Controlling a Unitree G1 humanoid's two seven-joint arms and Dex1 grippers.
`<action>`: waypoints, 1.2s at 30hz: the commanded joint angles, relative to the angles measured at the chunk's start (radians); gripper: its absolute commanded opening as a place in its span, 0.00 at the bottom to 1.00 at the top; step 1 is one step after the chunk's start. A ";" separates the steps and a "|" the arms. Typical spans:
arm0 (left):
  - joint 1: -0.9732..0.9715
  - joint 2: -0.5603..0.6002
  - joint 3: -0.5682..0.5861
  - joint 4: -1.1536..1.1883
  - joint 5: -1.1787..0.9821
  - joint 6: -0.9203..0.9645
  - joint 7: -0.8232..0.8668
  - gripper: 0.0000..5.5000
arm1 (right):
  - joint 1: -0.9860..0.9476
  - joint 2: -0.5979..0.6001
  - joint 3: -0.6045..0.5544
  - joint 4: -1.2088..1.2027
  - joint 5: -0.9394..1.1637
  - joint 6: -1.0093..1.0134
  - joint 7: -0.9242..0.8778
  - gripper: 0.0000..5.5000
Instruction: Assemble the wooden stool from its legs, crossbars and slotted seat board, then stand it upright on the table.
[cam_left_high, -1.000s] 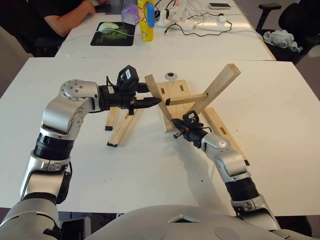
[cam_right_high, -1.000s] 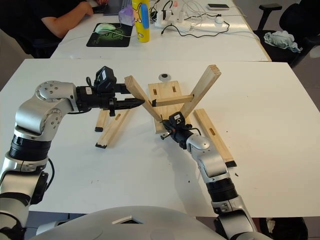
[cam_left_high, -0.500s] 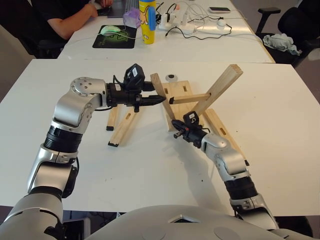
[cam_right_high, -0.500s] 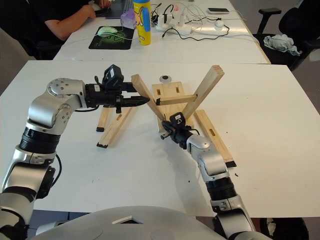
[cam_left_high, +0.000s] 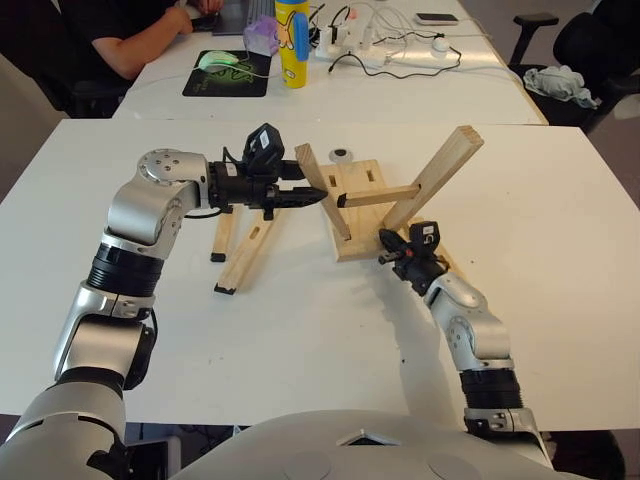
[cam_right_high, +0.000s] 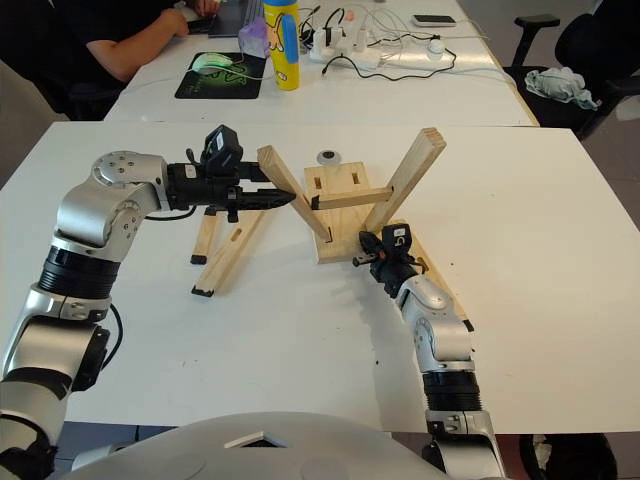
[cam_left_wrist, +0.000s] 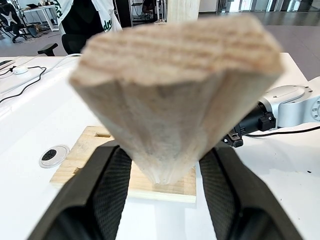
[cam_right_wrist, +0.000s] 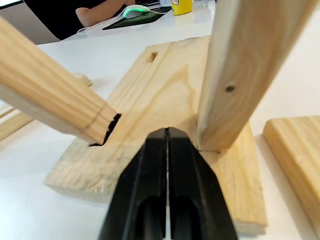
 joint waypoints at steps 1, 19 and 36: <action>0.054 0.013 -0.108 0.061 0.092 0.046 -0.027 0.37 | -0.009 -0.025 0.112 0.056 -0.100 0.107 -0.019 0.00; 0.023 -0.084 -0.174 0.087 0.075 0.089 -0.014 0.37 | 0.047 -0.092 0.253 0.056 -0.126 0.309 0.022 0.00; 0.014 -0.095 -0.270 0.159 0.106 0.116 -0.075 0.37 | 0.038 -0.091 0.286 0.065 -0.120 0.312 0.040 0.00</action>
